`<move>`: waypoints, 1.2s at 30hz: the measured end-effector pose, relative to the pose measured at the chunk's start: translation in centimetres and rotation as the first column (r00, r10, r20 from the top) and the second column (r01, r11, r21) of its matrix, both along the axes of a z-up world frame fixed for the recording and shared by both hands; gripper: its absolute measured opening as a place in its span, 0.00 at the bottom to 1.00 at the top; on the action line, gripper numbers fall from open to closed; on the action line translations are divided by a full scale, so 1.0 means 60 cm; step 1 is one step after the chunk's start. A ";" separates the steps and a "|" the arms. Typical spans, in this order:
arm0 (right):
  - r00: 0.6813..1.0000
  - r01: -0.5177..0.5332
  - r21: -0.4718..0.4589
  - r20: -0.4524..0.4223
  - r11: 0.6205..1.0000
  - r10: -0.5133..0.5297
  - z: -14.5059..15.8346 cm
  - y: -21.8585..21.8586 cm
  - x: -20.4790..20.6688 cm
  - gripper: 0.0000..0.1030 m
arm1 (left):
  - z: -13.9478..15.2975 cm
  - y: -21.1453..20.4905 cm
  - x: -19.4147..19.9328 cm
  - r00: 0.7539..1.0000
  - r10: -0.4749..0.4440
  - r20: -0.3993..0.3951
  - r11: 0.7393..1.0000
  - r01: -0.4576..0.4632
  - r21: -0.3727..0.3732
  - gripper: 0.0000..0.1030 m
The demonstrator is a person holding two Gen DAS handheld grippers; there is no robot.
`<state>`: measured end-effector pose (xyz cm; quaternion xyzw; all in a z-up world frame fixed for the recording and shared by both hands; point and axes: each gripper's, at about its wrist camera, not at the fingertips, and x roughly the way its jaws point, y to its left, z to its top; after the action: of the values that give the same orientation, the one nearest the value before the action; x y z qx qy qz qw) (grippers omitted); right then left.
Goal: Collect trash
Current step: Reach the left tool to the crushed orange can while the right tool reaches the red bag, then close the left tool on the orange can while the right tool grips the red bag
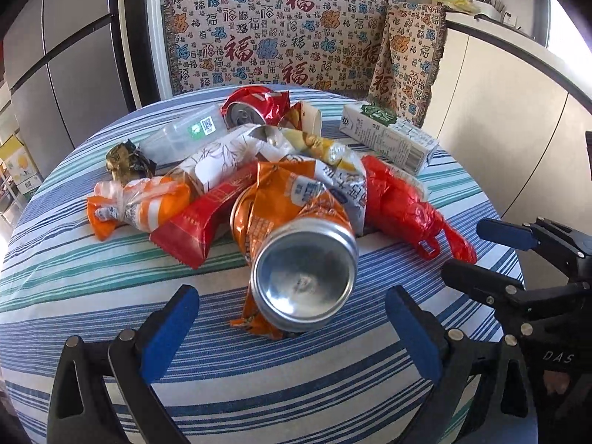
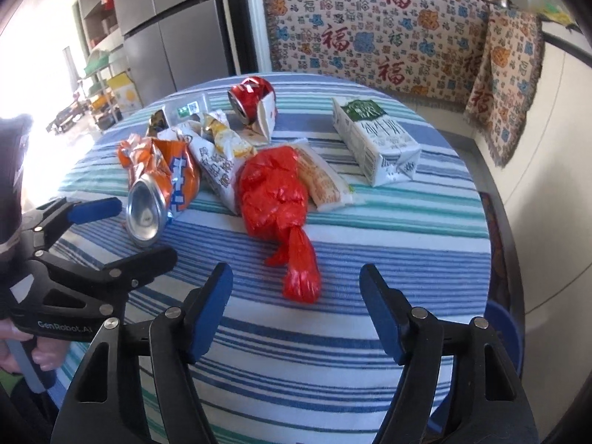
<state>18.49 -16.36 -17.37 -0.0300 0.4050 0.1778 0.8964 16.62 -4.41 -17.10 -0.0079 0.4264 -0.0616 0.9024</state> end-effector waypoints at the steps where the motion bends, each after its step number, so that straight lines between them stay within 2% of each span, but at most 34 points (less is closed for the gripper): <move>1: 1.000 -0.018 0.008 0.006 1.000 0.018 0.005 0.003 0.009 0.66 | 0.001 0.000 0.002 1.000 0.001 0.004 1.000 -0.001 -0.002 0.97; 4: 0.998 -0.059 0.024 0.009 0.998 0.059 0.009 0.009 0.033 0.62 | 0.002 0.005 0.007 1.000 -0.007 0.004 0.999 0.007 -0.033 0.89; 8: 0.995 -0.099 0.028 -0.018 0.995 0.099 0.004 0.021 0.062 0.58 | 0.007 0.001 0.002 0.999 -0.029 0.026 0.999 0.030 -0.025 0.85; 10: 0.992 -0.119 0.023 -0.034 0.993 0.120 -0.002 0.027 0.070 0.57 | 0.008 -0.005 0.001 0.998 -0.047 0.034 0.999 0.048 -0.005 0.72; 11: 0.990 -0.130 0.020 -0.049 0.991 0.131 -0.006 0.031 0.074 0.49 | 0.008 -0.007 0.001 0.998 -0.056 0.034 0.998 0.056 -0.001 0.65; 12: 0.989 -0.132 0.014 -0.063 0.991 0.133 -0.011 0.034 0.075 0.37 | 0.006 -0.009 0.003 0.998 -0.063 0.028 0.998 0.063 -0.001 0.54; 18: 0.992 -0.110 0.039 -0.064 0.993 0.112 -0.002 0.018 0.040 0.36 | 0.011 0.003 -0.015 0.998 -0.062 0.028 0.997 0.063 -0.037 0.53; 25: 0.989 -0.100 0.033 -0.102 0.994 0.103 0.008 -0.004 -0.018 0.37 | 0.027 0.006 -0.072 0.996 -0.084 0.019 0.995 0.085 -0.049 0.54; 27: 0.989 -0.092 0.033 -0.110 0.995 0.095 0.008 -0.004 -0.018 0.41 | 0.030 0.006 -0.082 0.996 -0.083 0.025 0.995 0.084 -0.050 0.56; 29: 0.989 -0.092 0.023 -0.117 0.995 0.094 0.006 -0.001 -0.011 0.44 | 0.030 0.002 -0.081 0.996 -0.087 0.028 0.995 0.088 -0.052 0.62; 33: 0.986 -0.103 -0.007 -0.129 0.995 0.101 0.005 0.012 -0.003 0.50 | 0.023 -0.006 -0.071 0.996 -0.087 0.010 0.996 0.087 -0.034 0.63; 35: 0.985 -0.106 -0.024 -0.139 0.994 0.102 0.003 0.018 0.001 0.50 | 0.018 -0.006 -0.070 0.997 -0.080 0.001 0.996 0.080 -0.028 0.63; 36: 0.983 -0.110 -0.032 -0.148 0.993 0.104 0.002 0.020 0.002 0.45 | 0.016 -0.006 -0.070 0.997 -0.077 -0.001 0.997 0.077 -0.029 0.63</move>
<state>18.61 -15.19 -17.25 -0.0567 0.4710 0.2193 0.8526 12.43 -4.74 -16.11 -0.0045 0.4265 -0.1023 0.8987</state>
